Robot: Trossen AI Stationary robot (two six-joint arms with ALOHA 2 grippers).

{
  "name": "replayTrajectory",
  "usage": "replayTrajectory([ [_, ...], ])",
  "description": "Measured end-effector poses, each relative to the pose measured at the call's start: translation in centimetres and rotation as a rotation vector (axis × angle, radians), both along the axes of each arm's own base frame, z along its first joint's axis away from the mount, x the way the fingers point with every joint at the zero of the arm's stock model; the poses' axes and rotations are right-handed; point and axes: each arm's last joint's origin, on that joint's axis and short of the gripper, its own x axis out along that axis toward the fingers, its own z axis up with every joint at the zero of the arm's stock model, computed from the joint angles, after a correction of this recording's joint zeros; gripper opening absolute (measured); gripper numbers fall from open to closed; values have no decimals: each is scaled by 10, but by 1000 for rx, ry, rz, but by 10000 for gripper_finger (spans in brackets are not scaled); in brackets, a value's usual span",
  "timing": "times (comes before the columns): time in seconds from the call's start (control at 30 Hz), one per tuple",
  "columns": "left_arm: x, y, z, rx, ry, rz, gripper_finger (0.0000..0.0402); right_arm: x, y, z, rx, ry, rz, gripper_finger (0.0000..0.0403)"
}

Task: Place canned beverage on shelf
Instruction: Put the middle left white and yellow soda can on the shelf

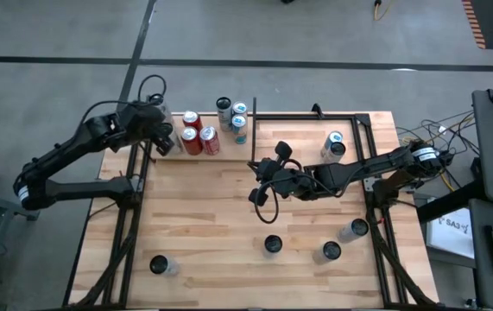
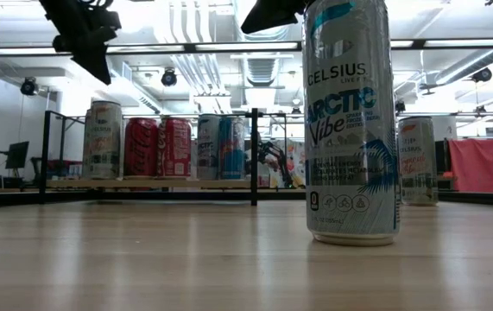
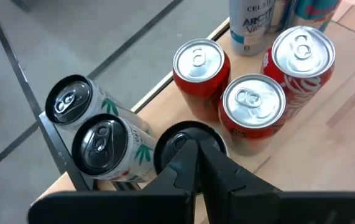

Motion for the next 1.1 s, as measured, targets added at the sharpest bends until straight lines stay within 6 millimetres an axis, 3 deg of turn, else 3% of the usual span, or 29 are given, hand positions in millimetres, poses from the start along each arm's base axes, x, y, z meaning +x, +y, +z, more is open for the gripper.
replayTrajectory([
  [0.23,-1,-1,-4,11,-7,-5,0,0,0,-3,-2,10,0,9],
  [0.7,1,1,-38,-14,26,3,0,0,-1,-3,1,7,-3,9],
  [1.1,1,-1,-31,-67,-80,24,0,0,-1,-3,-1,1,-10,9],
])
